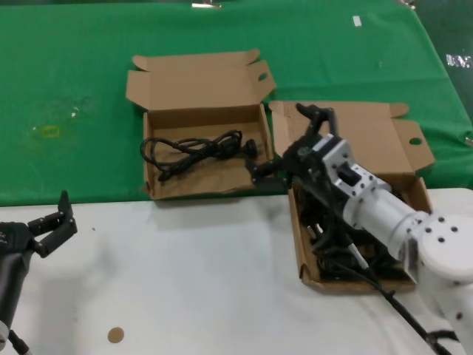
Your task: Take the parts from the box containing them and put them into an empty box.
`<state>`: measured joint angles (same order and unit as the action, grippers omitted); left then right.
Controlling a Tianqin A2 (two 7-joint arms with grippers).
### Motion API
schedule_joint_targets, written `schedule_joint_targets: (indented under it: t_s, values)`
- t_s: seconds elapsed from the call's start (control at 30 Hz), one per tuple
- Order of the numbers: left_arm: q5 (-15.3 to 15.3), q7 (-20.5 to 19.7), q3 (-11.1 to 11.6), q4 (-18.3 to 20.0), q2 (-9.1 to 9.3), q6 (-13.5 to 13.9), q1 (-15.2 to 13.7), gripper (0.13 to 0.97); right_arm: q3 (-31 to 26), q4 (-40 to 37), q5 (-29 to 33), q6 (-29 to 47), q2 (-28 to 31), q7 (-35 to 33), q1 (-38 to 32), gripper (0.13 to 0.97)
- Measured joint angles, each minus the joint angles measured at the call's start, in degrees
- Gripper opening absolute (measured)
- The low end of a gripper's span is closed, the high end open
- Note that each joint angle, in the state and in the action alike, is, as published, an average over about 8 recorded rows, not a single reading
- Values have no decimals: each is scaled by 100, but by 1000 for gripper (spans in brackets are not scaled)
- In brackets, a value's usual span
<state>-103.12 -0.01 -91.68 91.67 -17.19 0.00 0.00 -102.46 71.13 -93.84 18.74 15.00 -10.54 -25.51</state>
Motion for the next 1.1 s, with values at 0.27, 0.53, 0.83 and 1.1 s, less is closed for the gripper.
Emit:
schedule_joint_targets:
  t_s: [0.27, 0.53, 0.83, 1.1]
  values:
    - [0, 0, 0, 0, 0, 0, 0, 941, 330, 627, -284, -572, 67, 320, 779, 966]
    - [-1, 0, 0, 0, 0, 0, 0, 965, 658, 1252, -566, -1142, 134, 642, 1555, 966]
    - [-1, 0, 0, 0, 0, 0, 0, 966, 951, 1810, -819, -1652, 193, 929, 2248, 966]
    - [0, 0, 0, 0, 0, 0, 0, 966, 975, 1857, -840, -1694, 198, 953, 2306, 966]
